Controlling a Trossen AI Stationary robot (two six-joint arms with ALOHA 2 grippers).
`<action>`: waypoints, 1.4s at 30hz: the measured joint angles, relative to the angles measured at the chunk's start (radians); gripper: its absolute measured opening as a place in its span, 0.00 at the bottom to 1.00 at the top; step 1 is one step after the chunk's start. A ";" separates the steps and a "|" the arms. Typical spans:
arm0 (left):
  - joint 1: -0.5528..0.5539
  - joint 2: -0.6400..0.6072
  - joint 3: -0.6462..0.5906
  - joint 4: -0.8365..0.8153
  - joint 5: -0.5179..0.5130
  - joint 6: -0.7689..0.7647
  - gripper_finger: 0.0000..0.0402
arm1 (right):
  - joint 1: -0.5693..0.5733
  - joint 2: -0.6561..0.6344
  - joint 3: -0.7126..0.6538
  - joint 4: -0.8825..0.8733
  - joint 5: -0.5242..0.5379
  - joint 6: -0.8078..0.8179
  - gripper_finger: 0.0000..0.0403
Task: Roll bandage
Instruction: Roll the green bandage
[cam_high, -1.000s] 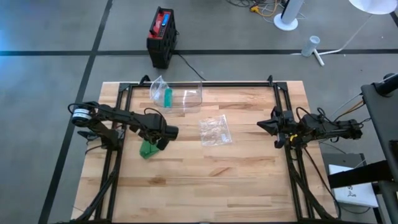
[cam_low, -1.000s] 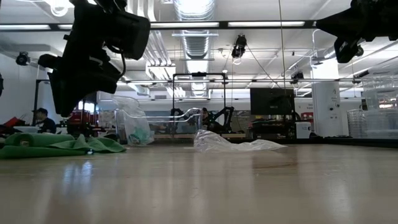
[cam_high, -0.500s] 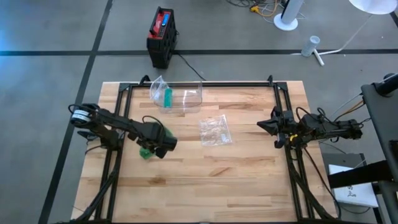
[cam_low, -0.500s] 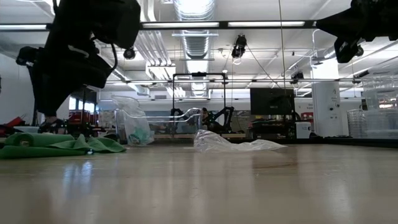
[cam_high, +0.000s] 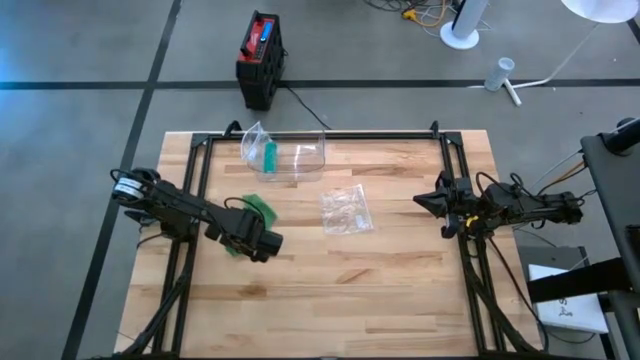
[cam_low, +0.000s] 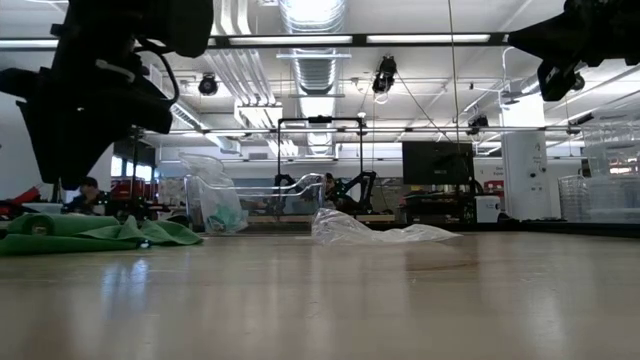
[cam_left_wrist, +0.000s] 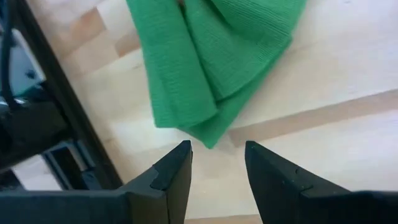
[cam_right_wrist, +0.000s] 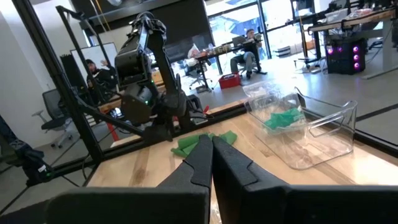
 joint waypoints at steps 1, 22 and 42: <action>0.000 0.000 0.000 0.006 0.005 -0.005 0.35 | 0.000 0.000 0.000 0.000 0.000 0.000 0.00; -0.003 0.001 -0.003 0.024 -0.061 -0.033 0.35 | 0.000 0.000 0.000 0.000 0.000 0.000 0.00; -0.019 -0.085 -0.145 0.208 -0.119 -0.126 0.35 | 0.000 0.000 0.000 0.000 0.000 0.000 0.01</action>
